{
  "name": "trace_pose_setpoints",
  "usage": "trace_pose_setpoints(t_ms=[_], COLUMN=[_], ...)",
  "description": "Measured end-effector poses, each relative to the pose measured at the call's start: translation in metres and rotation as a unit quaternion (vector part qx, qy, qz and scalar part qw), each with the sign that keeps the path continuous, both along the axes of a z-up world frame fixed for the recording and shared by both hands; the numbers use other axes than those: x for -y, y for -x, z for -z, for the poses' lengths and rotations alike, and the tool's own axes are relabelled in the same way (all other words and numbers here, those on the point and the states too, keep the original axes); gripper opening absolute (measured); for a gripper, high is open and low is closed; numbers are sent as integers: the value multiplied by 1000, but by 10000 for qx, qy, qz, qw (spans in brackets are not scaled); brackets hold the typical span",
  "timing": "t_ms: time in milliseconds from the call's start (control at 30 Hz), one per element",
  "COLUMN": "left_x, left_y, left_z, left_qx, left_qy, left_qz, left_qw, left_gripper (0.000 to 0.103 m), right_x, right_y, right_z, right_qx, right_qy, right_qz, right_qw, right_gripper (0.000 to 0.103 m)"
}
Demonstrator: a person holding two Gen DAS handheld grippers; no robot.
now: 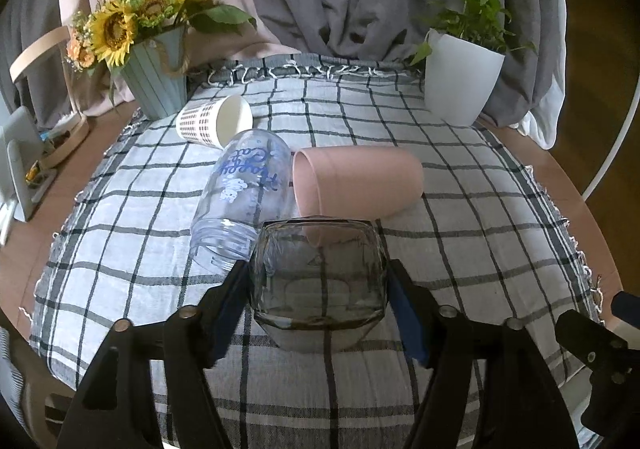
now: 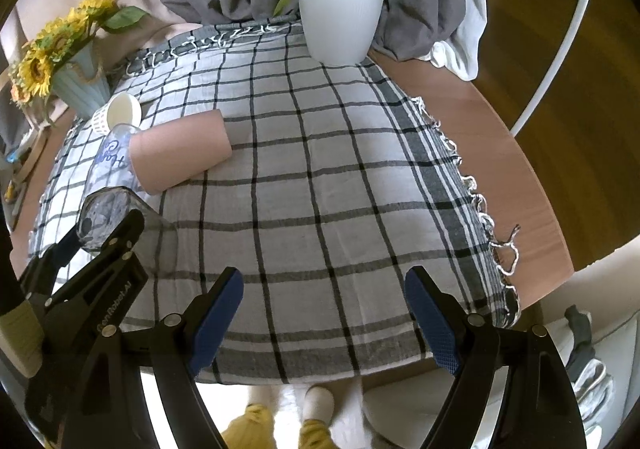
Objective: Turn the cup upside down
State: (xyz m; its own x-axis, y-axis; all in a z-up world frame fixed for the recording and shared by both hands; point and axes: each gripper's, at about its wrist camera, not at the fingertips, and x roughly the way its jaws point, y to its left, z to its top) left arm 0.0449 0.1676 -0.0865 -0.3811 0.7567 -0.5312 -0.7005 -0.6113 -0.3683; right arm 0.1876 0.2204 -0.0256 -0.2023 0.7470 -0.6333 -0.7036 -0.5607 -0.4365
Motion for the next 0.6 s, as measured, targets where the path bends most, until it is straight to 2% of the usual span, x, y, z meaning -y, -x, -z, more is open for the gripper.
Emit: trace_pose_setpoints(t_ms=[67,100,267,400,600], left_x=[3,5,18,41,80], left_y=[1,2,0,-4,-12], left_z=[-2,-3,-10,-20,-37], left_qx=[33,36,6,-142,-340], left_qy=[-49,-76,20,149,315], left_qz=[-29,-43,-43,-218,-412], left_qw=[10000,10000,10000,9996,9981], left_gripper=[92,94,97,102,103], right_x=[1,2,10,24,54], right_y=[0,1,-1,-6,-12], right_z=[0,-1,-6,-14,-26], right_qx=[-61,-77,-193,-339,-518], right_qy=[10,6,-23,-44,-14], right_qz=[21,12,-27,-114,-414], right_qw=[10000,10000,9998,9994,9978], right_gripper=[83,83,84,87,88])
